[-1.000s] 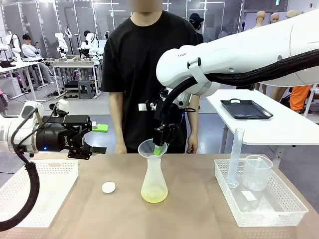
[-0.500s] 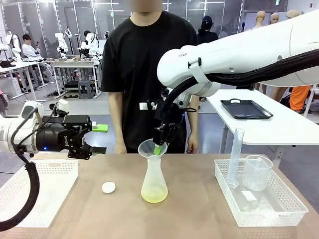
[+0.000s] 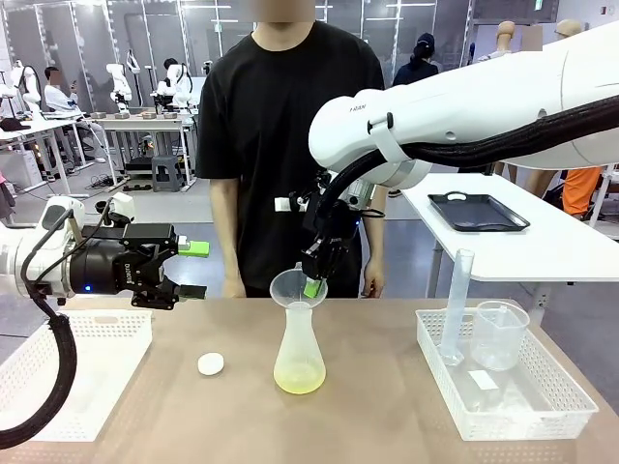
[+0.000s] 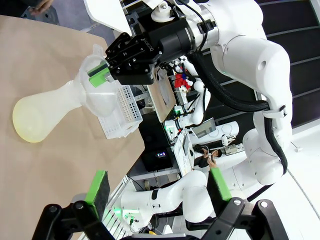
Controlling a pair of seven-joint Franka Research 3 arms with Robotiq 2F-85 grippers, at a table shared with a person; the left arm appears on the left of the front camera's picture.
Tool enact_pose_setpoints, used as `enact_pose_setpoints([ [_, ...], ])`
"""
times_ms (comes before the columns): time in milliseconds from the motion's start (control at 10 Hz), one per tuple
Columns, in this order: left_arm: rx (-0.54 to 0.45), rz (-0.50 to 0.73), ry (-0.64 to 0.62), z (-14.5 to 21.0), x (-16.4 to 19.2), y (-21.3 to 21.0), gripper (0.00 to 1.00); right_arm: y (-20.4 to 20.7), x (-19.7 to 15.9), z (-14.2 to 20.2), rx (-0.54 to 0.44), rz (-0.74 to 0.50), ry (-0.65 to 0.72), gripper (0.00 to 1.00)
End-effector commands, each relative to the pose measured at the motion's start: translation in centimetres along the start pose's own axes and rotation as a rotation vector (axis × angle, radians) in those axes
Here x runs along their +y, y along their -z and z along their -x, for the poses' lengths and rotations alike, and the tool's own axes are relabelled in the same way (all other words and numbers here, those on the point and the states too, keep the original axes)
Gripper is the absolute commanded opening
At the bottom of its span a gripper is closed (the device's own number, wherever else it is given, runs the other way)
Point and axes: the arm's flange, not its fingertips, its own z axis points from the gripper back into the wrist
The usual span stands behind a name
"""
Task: Prepare the solutions needed for the experiment.
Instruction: Once the solution is in the Big flask , pick up the Plastic Funnel and place it back into the right Organizing basket.
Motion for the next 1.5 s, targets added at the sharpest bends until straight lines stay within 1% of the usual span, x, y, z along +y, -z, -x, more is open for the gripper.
enact_pose_setpoints([
  [0, -0.013, 0.021, -0.02, 0.2, -0.2, 0.2, 1.0, 0.3, 0.1, -0.1, -0.013, -0.002, 0.037, 0.0],
  [300, -0.013, 0.021, -0.02, 0.2, -0.2, 0.2, 1.0, 0.1, 0.3, -0.3, -0.016, -0.007, 0.036, 0.0],
  [700, -0.013, 0.021, -0.02, 0.2, -0.2, 0.2, 1.0, -1.3, 0.6, -0.4, -0.022, -0.05, 0.094, 0.0],
  [1100, -0.013, 0.021, -0.02, 0.2, -0.2, 0.2, 1.0, -2.9, 1.1, -0.5, -0.01, -0.014, 0.112, 0.0],
  [1400, -0.013, 0.021, -0.02, 0.2, -0.2, 0.2, 1.0, -4.8, 1.1, -0.3, -0.047, -0.003, 0.118, 0.0],
])
